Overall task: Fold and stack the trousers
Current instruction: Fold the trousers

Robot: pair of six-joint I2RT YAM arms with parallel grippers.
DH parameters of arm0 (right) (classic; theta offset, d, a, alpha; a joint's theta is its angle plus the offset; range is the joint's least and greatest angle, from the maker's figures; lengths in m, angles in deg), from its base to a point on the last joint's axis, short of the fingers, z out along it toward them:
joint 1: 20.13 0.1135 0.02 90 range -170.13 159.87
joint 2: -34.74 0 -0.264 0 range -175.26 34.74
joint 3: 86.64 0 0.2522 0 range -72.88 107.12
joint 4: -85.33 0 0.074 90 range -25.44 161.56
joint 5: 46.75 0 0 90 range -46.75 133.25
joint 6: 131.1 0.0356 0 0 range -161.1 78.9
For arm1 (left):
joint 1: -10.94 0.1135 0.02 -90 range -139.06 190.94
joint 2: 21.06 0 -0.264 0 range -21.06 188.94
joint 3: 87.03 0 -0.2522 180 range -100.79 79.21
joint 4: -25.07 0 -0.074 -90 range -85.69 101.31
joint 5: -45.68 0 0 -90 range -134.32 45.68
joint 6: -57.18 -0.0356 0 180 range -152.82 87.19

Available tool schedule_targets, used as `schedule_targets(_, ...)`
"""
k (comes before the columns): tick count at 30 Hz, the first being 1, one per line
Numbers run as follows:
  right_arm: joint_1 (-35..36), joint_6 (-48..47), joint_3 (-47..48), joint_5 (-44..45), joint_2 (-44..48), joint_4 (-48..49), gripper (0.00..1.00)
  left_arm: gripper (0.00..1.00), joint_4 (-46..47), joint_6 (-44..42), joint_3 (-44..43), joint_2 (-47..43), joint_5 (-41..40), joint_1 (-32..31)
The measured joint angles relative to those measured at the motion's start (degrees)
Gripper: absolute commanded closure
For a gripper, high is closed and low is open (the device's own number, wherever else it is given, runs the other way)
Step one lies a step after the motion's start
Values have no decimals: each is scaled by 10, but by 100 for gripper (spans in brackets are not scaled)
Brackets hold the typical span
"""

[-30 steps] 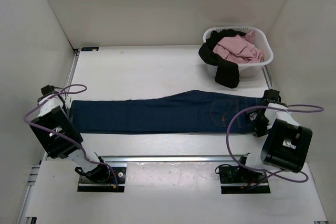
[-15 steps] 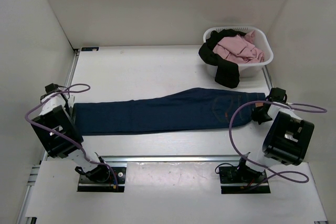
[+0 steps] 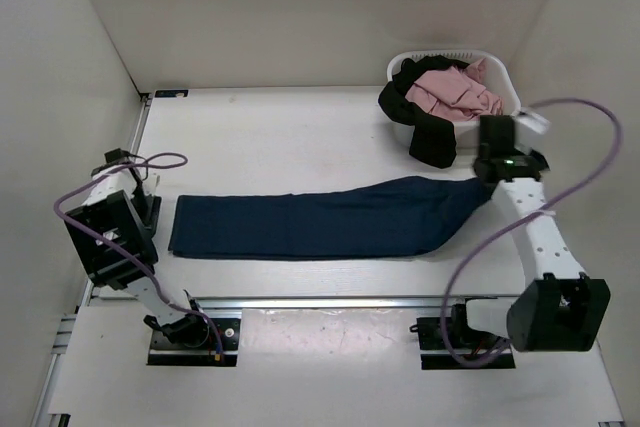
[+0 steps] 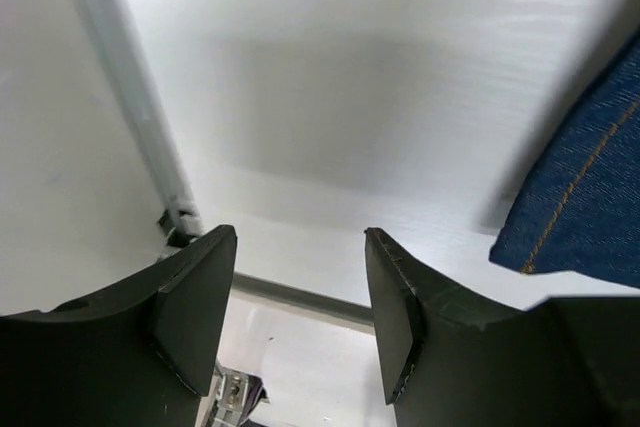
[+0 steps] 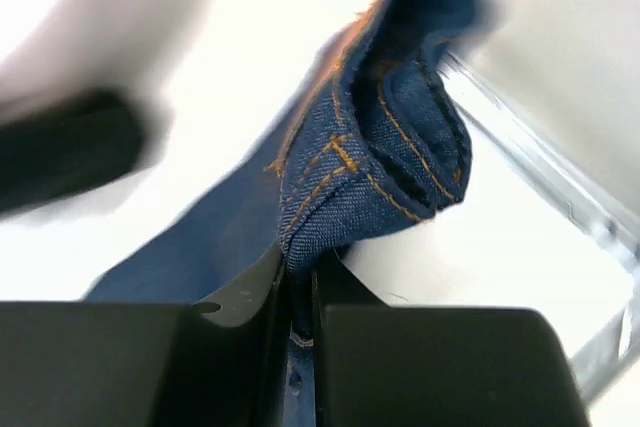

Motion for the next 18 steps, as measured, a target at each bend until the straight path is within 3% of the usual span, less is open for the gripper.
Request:
schedule_targets(3, 202, -26, 54, 91, 13, -5, 100, 34, -5, 13, 0, 17, 8, -31)
schedule_targets(7, 467, 14, 105, 185, -16, -55, 100, 34, -6, 34, 2, 31, 11, -95)
schedule_targets(10, 608, 73, 140, 240, -69, -112, 100, 34, -7, 50, 7, 43, 12, -134)
schedule_targets(13, 719, 159, 196, 276, -156, -180, 100, 34, -6, 64, 14, 57, 7, -151)
schedule_targets(18, 801, 316, 279, 305, -285, -291, 100, 34, -7, 83, 17, 58, -8, -155)
